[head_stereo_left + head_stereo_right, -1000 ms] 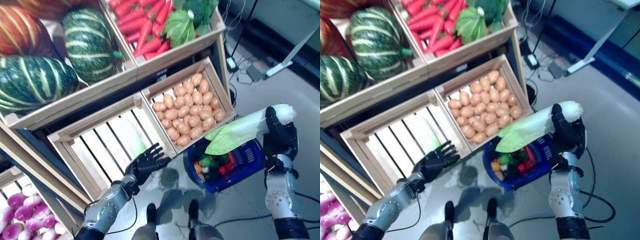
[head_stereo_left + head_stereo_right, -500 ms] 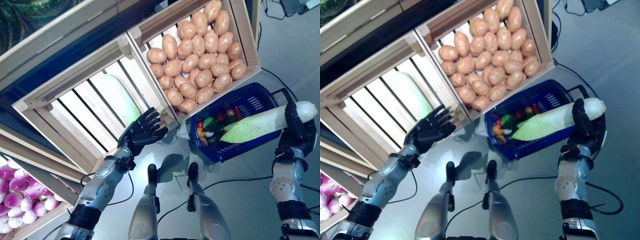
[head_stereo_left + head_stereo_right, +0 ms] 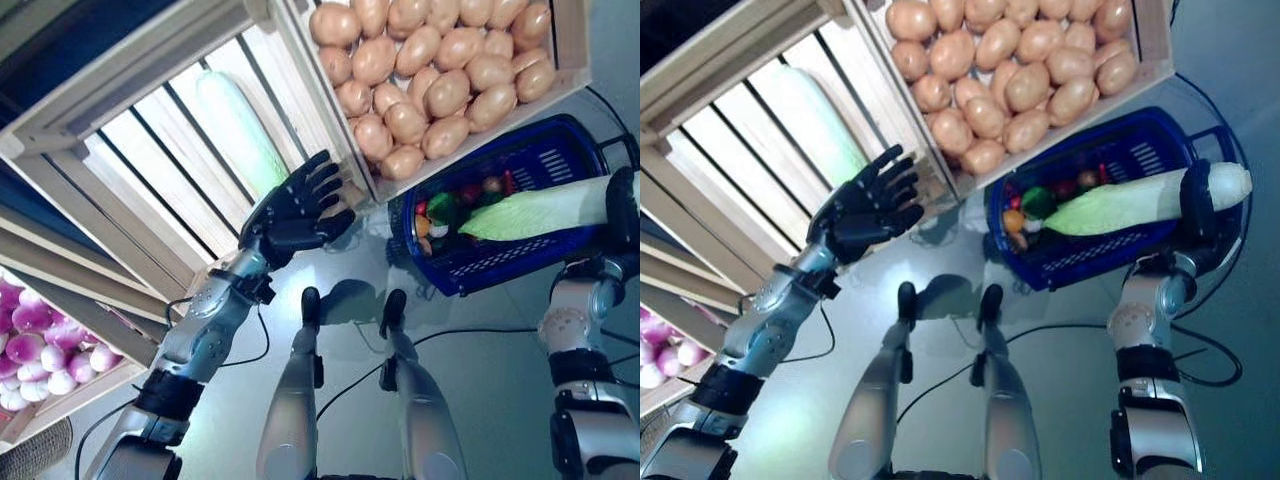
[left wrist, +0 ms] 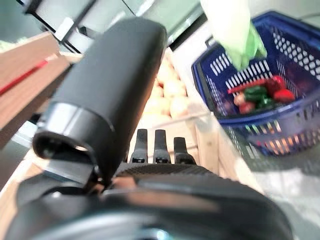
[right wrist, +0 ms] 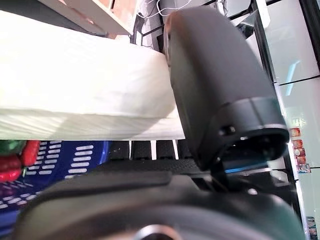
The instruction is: Put vegetables into the basket
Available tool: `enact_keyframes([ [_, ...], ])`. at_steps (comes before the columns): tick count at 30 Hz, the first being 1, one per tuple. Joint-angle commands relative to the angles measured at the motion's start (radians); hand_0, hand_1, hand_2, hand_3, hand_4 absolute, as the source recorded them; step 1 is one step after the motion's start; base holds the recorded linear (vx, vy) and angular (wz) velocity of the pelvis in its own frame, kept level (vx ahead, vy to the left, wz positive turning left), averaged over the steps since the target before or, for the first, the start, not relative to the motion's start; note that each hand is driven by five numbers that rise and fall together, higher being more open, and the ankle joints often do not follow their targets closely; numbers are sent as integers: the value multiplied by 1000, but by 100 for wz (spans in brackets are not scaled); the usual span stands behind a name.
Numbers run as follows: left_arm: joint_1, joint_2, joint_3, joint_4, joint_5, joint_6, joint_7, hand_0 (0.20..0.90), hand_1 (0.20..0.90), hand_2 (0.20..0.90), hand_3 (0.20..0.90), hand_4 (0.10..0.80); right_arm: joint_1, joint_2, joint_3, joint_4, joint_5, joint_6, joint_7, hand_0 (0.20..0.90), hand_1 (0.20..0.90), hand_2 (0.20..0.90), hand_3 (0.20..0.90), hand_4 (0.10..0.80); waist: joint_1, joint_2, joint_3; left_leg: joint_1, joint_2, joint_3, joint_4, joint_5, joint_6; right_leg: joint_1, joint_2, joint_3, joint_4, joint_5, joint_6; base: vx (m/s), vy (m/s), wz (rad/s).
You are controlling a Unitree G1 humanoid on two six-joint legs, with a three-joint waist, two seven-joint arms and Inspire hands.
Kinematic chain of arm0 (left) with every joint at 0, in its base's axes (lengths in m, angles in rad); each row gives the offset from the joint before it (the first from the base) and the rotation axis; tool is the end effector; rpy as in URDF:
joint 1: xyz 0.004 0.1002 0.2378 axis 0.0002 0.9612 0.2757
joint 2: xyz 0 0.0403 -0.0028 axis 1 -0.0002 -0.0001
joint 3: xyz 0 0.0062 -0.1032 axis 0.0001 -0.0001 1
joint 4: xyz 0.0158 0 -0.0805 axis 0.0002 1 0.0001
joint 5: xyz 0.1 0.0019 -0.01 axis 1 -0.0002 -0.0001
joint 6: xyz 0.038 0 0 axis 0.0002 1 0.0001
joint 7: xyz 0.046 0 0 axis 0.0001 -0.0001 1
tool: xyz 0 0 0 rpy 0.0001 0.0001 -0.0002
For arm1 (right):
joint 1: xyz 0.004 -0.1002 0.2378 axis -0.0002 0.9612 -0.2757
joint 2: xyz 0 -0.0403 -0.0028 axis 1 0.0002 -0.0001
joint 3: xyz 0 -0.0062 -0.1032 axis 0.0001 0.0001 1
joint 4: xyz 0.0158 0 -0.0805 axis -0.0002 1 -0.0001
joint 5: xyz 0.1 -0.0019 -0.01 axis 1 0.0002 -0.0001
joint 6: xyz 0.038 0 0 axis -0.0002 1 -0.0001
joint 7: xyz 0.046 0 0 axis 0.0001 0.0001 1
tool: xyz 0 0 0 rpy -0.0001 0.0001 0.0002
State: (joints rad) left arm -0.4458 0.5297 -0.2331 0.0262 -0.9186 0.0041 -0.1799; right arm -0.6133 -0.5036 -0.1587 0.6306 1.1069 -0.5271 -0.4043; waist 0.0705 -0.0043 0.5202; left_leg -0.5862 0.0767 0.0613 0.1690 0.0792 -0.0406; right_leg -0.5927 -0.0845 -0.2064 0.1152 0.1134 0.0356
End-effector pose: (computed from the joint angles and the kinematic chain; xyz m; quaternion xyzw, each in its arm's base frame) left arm 0.2725 0.1790 0.1452 -0.1529 -0.1231 -0.2627 0.9447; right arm 0.2928 -0.2880 0.1432 0.3771 -0.2501 -0.3598 0.8160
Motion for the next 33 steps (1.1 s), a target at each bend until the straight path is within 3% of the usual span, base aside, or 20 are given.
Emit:
enact_keyframes([
  [1, -38, 4, 14, -158, -67, -121, -80, 900, 900, 900, 900, 800, -41, -144, -55, -74, -12, -205, -35, 300, 300, 300, 300, 400, -13, 37, 0, -118, -68, -44, 148, -52, -26, -47, -45, -13, 210, -94, 40, 5, -40, -5],
  [10, -93, 14, -1, -156, -93, -133, -113, 900, 900, 900, 900, 800, -147, -148, -18, 0, -100, -165, -179, 300, 300, 300, 300, 400, 0, 52, 0, -242, -75, -58, 250, -72, -12, -200, -64, 21, 327, -111, 33, -5, -9, 1],
  [19, -119, 9, -32, -147, -94, -186, -109, 900, 900, 900, 900, 800, -213, -117, 21, 51, -117, -126, -273, 300, 300, 300, 300, 400, 3, 65, 0, -319, -86, -68, 310, -92, -3, -282, -50, 45, 377, -121, 24, 11, -4, -1],
  [20, -122, 3, -33, -148, -92, -187, -111, 900, 900, 900, 900, 800, -226, -118, 35, 66, -106, -125, -262, 333, 333, 333, 333, 422, 6, 68, 0, -326, -88, -70, 316, -92, -3, -288, -51, 44, 383, -122, 23, 0, 0, 0],
  [21, -127, 3, -38, -146, -92, -189, -108, 900, 900, 900, 900, 800, -235, -115, 42, 78, -98, -113, -246, 493, 493, 493, 493, 529, 6, 70, 0, -330, -90, -74, 321, -94, -3, -293, -50, 45, 391, -124, 22, 0, 0, 0],
  [22, -134, -2, -43, -145, -83, -192, -106, 900, 900, 900, 900, 800, -246, -114, 51, 88, -89, -99, -224, 535, 535, 535, 535, 557, 8, 72, 0, -336, -90, -75, 326, -94, -3, -299, -52, 44, 396, -124, 22, 0, 0, 0],
  [23, -136, -2, -44, -146, -81, -193, -104, 900, 900, 900, 900, 800, -249, -111, 58, 92, -81, -99, -212, 686, 686, 686, 686, 657, 9, 73, 0, -340, -91, -75, 328, -95, -3, -303, -51, 44, 400, -126, 21, 0, 0, 0],
  [24, -143, -1, -47, -146, -83, -195, -100, 900, 900, 900, 900, 800, -257, -109, 70, 95, -77, -94, -201, 900, 900, 900, 900, 800, 9, 74, 0, -345, -92, -76, 331, -95, -2, -307, -50, 44, 403, -128, 19, 0, 0, 0],
  [33, -155, -22, -48, -146, -85, -214, -128, 900, 900, 900, 900, 800, -270, -50, 79, 84, -33, -101, -109, 900, 900, 900, 900, 800, 13, 80, 0, -375, -98, -81, 356, -102, -1, -340, -48, 46, 442, -141, 13, 2, 30, 2],
])
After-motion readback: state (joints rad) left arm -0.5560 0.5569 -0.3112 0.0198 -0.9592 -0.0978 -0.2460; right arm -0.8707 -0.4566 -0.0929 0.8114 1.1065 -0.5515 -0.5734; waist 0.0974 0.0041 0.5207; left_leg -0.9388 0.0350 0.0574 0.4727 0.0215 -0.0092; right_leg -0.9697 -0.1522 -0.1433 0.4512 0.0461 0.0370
